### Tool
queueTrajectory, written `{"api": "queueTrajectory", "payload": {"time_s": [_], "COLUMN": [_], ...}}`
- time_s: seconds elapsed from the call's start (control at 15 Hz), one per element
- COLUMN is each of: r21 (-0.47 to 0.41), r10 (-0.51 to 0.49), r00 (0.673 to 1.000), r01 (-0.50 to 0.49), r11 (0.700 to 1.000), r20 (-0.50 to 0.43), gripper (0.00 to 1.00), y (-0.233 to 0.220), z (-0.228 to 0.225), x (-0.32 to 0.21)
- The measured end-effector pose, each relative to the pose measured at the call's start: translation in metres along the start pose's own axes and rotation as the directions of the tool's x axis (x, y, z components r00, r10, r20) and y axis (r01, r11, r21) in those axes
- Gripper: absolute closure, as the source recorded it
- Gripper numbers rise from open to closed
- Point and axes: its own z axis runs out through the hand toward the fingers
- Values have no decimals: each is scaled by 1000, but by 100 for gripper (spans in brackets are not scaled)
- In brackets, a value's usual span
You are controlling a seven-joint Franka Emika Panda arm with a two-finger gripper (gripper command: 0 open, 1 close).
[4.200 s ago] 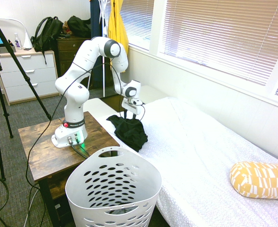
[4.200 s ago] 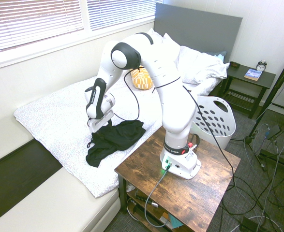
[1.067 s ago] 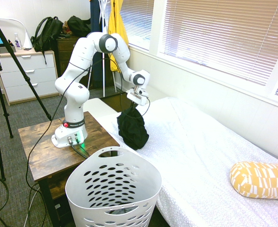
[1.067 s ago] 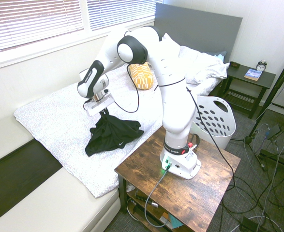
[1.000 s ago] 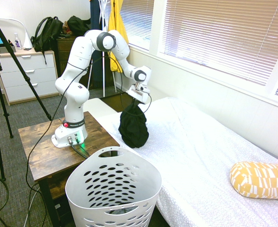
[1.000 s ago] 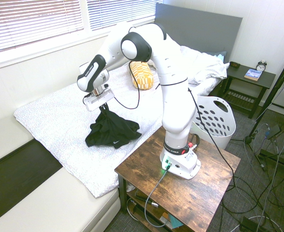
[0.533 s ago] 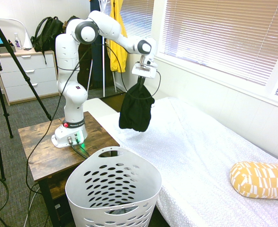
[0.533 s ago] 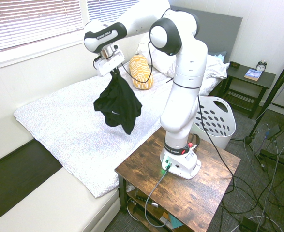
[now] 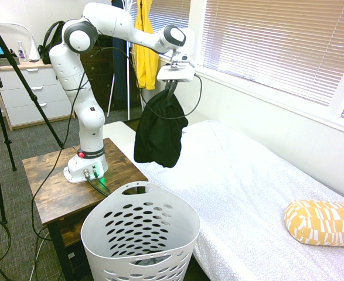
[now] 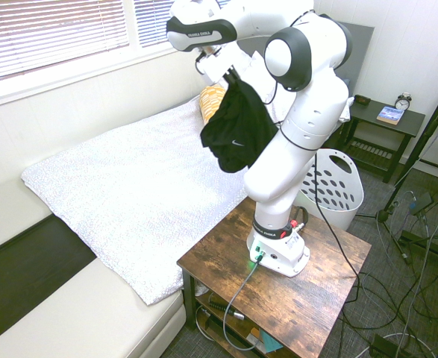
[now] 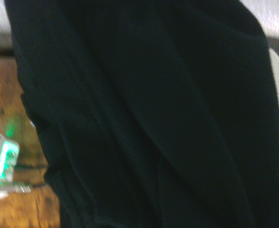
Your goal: Put my clothes in the laundry bag
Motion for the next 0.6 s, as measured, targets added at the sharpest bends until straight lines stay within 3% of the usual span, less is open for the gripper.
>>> {"api": "queueTrajectory", "payload": {"time_s": [0.2, 0.4, 0.6], "r21": [-89, -157, -171], "r10": [14, 78, 139], "r00": [991, 956, 940], "r01": [-2, -34, -88], "r11": [996, 987, 981], "r20": [137, 284, 311], "gripper": [100, 100, 100], "y": [59, 107, 131], "z": [69, 157, 232], "x": [18, 27, 36]}}
